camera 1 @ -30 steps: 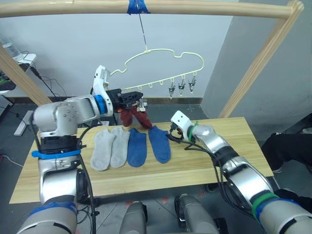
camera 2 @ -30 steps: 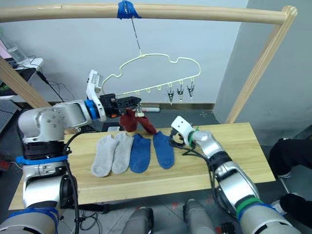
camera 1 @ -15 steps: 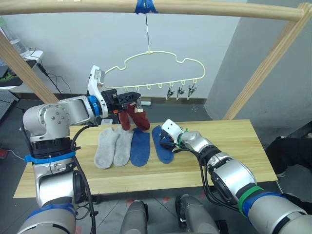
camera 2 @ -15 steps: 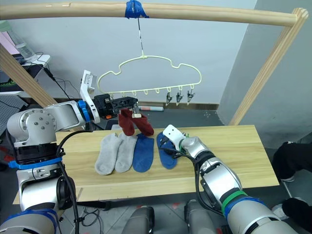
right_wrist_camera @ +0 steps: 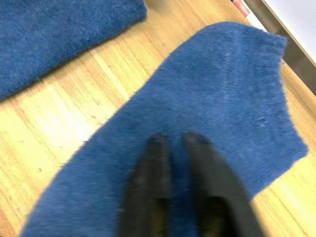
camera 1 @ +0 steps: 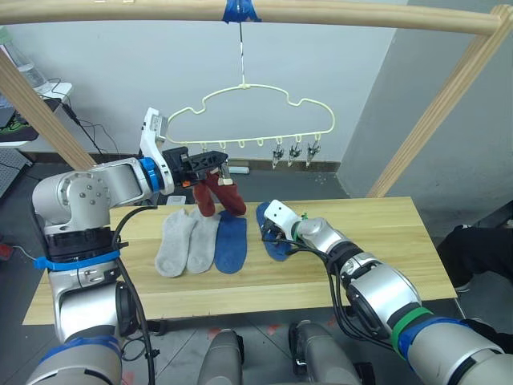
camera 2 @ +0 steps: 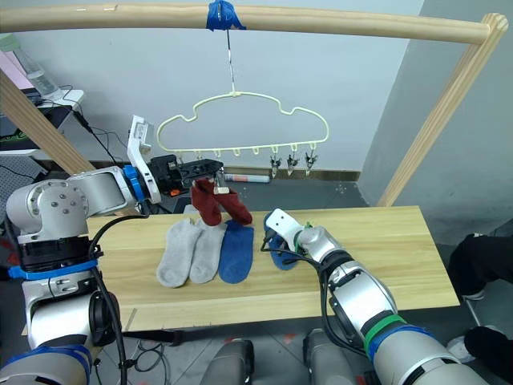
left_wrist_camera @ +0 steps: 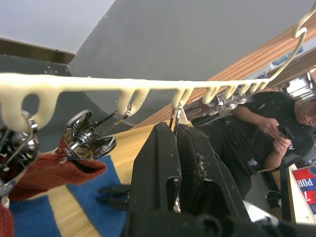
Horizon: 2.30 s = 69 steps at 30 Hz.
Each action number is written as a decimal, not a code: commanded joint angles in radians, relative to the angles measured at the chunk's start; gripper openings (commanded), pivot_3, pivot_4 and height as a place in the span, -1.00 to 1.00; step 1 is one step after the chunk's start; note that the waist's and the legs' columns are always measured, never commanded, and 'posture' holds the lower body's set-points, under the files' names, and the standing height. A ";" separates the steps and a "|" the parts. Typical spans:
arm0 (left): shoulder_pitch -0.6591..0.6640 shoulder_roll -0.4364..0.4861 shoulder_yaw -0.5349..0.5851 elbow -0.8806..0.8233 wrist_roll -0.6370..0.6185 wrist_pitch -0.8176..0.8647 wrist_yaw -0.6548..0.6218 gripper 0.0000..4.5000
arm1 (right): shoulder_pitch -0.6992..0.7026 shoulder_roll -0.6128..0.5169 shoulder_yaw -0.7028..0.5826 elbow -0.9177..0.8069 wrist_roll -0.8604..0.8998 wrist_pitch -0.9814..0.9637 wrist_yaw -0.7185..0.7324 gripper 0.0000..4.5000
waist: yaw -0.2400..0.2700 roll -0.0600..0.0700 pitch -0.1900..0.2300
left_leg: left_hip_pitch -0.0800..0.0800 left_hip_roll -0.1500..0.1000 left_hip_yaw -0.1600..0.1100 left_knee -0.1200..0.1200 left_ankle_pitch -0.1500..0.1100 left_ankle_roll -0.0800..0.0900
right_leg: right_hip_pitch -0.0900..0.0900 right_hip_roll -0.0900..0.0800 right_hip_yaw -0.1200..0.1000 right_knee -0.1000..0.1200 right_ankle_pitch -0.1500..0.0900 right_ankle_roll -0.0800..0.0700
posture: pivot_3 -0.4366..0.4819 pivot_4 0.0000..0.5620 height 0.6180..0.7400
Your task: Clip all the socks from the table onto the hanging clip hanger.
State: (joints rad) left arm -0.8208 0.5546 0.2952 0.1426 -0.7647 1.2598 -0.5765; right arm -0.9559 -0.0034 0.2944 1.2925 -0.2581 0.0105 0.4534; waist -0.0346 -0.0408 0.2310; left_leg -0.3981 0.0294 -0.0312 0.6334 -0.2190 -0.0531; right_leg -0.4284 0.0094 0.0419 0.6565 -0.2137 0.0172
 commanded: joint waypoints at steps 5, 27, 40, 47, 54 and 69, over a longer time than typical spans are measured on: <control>-0.041 -0.074 -0.079 0.084 0.040 -0.065 -0.017 -1.00 | 0.135 -0.125 0.002 -0.220 0.008 -0.079 0.107 -0.99 | -0.012 0.000 -0.001 | -0.001 -0.001 0.002 0.000 0.000 0.000 | 0.000 -0.001 0.001 -0.004 0.000 0.000 | -0.18 -0.26 1.00; 0.069 -0.056 -0.048 -0.029 0.030 -0.066 -0.009 -1.00 | 0.406 -0.310 -0.004 -1.011 0.114 0.311 0.421 -0.77 | -0.045 0.000 -0.002 | 0.002 0.000 0.002 -0.003 0.000 0.000 | 0.003 0.000 0.002 -0.007 0.001 0.002 | -0.03 -0.32 1.00; 0.081 -0.045 -0.058 -0.036 0.032 -0.075 -0.015 -1.00 | 0.299 -0.237 -0.033 -0.739 0.115 0.288 0.244 0.97 | -0.026 0.000 -0.002 | 0.001 0.000 0.002 -0.003 0.000 0.000 | 0.003 0.000 0.002 -0.008 0.001 0.002 | -0.03 -0.33 1.00; 0.082 -0.039 -0.070 -0.041 0.033 -0.071 -0.024 -1.00 | 0.163 -0.150 -0.091 -0.411 0.144 0.295 0.108 0.97 | -0.024 0.000 -0.002 | 0.000 0.000 0.003 -0.003 0.000 0.000 | 0.003 -0.001 0.002 -0.009 0.001 0.001 | -0.01 -0.31 1.00; 0.083 -0.032 -0.067 -0.044 0.031 -0.067 -0.024 -1.00 | 0.108 -0.087 -0.098 -0.242 0.145 0.285 0.127 0.97 | -0.026 0.000 -0.002 | 0.001 0.000 0.003 -0.004 0.000 0.000 | 0.003 -0.001 0.002 -0.009 0.001 0.001 | 0.02 -0.29 1.00; 0.103 -0.034 -0.050 -0.071 0.019 -0.062 0.002 -1.00 | 0.157 -0.106 -0.024 -0.261 0.070 0.164 0.188 -0.85 | -0.023 0.000 -0.002 | 0.002 0.000 0.002 -0.004 0.000 0.000 | 0.003 0.000 0.002 -0.008 0.001 0.002 | 0.06 -0.27 1.00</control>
State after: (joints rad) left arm -0.7441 0.5116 0.2598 0.0818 -0.7450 1.1668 -0.5791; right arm -0.8144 -0.0935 0.2598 1.0311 -0.1746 0.1776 0.6342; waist -0.0572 -0.0411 0.2290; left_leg -0.3964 0.0296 -0.0288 0.6299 -0.2189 -0.0533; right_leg -0.4248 0.0089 0.0437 0.6483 -0.2127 0.0188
